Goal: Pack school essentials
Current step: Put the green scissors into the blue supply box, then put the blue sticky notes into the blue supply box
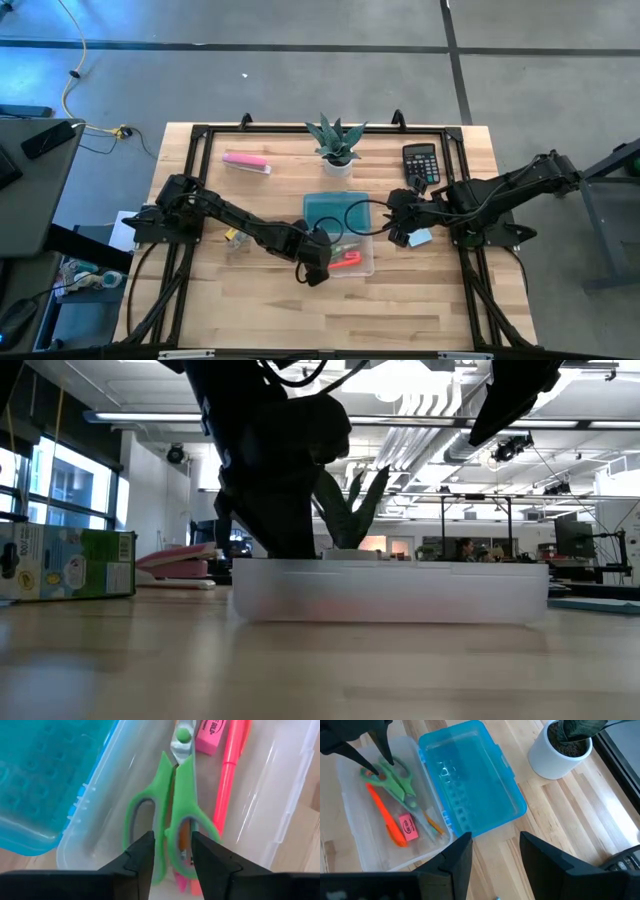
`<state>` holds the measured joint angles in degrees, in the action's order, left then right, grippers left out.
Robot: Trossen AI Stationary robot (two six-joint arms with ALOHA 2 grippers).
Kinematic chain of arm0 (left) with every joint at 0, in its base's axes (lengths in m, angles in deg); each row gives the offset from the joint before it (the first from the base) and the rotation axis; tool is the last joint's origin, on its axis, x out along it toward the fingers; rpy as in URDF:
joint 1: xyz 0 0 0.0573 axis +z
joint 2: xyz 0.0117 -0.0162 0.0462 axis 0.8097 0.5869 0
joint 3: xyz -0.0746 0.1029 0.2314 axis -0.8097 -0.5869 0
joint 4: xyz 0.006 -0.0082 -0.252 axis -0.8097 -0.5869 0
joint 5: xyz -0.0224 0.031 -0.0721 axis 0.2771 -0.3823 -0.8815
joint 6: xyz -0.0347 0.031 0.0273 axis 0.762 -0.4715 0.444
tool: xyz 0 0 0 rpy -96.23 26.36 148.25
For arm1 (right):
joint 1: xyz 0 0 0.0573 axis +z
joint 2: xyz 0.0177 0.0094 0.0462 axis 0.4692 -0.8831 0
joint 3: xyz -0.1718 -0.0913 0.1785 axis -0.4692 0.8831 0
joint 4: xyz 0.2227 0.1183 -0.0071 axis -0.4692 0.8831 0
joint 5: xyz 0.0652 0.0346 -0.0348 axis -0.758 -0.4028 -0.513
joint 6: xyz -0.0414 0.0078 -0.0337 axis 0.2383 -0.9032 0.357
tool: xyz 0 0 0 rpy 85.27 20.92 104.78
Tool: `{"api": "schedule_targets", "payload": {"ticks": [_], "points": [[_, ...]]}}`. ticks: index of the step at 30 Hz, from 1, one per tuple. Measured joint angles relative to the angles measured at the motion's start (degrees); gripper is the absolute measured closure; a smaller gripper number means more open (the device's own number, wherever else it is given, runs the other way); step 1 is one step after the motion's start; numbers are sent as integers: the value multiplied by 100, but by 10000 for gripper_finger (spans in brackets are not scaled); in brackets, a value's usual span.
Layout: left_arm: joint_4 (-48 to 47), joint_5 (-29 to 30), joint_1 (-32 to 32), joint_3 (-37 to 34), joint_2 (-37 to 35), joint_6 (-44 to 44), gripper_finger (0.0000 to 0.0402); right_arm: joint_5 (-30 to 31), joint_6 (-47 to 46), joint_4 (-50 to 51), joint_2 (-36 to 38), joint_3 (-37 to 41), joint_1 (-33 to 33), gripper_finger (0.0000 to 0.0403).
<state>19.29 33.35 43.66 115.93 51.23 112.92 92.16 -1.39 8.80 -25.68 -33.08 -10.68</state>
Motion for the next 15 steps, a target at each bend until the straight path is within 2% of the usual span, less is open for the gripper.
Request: {"api": "schedule_targets", "payload": {"ticks": [7, 15], "points": [[69, 0, -1, 11, 0, -452, 263, -1, -1, 12, 0, 0, 0, 247], [-436, -249, -16, 471, -173, -1035, 273, -3, 26, 43, 0, 0, 0, 247]]}}
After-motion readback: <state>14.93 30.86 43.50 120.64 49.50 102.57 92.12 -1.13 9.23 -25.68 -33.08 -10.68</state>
